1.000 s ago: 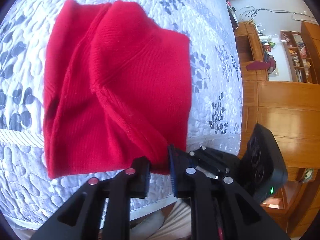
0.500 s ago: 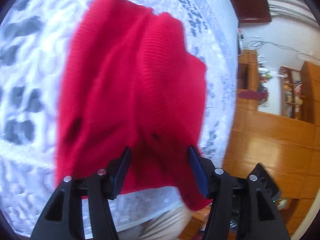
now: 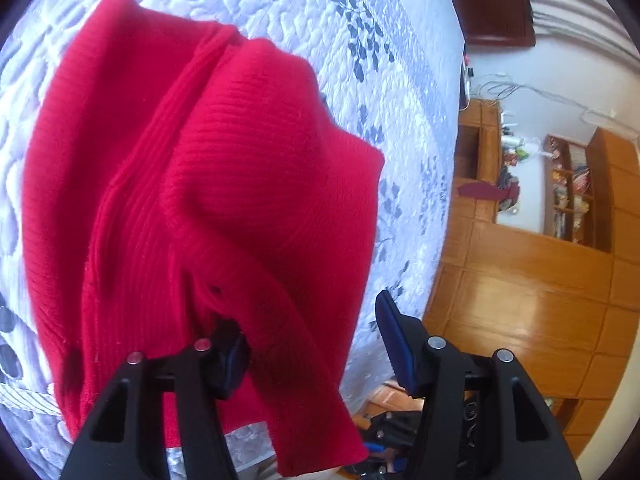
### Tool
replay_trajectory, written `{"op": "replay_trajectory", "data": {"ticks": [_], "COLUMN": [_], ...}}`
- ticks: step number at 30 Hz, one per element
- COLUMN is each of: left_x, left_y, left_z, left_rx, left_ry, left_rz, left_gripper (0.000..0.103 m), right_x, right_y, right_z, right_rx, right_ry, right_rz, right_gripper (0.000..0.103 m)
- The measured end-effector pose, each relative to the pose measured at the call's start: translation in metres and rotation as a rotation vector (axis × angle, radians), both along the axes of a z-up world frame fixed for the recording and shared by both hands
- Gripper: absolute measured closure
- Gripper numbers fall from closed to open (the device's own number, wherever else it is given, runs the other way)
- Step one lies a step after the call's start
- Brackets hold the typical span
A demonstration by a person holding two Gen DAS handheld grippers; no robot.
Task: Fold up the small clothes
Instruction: 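Grasp the sweater edge with the left gripper while the right gripper holds the bundle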
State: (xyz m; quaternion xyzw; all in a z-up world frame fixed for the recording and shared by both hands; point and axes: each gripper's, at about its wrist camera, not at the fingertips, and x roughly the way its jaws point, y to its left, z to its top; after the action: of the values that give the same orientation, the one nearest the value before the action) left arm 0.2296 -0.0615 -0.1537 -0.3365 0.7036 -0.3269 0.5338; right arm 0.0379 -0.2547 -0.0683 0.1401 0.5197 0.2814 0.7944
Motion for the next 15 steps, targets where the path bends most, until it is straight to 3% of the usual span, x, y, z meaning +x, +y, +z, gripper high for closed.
{"op": "replay_trajectory", "data": {"ticks": [2,8,12,15], "left_x": [-0.001,-0.003,-0.001,-0.004], "left_y": [0.002,0.024,0.042,0.062], "left_z": [-0.002,0.016,0.057,0.073], "left_rx": [0.033,0.022,0.029,0.079], "left_ry": [-0.020,-0.079,-0.205,-0.285], "left_rz": [0.001,0.035,0.033,0.031], "left_gripper": [0.093,0.096,0.096,0.096], "right_x": [0.000,0.002,0.007,0.011], "right_y": [-0.003,0.008,0.024,0.045], "right_z": [0.001,0.004,0.010,0.008], "right_rx": [0.010,0.022,0.078,0.100], "right_ry": [-0.001,-0.012,-0.027,-0.026], "right_rz": [-0.007,0.020,0.053,0.098], "right_gripper": [0.096,0.096,0.096,0.096]}}
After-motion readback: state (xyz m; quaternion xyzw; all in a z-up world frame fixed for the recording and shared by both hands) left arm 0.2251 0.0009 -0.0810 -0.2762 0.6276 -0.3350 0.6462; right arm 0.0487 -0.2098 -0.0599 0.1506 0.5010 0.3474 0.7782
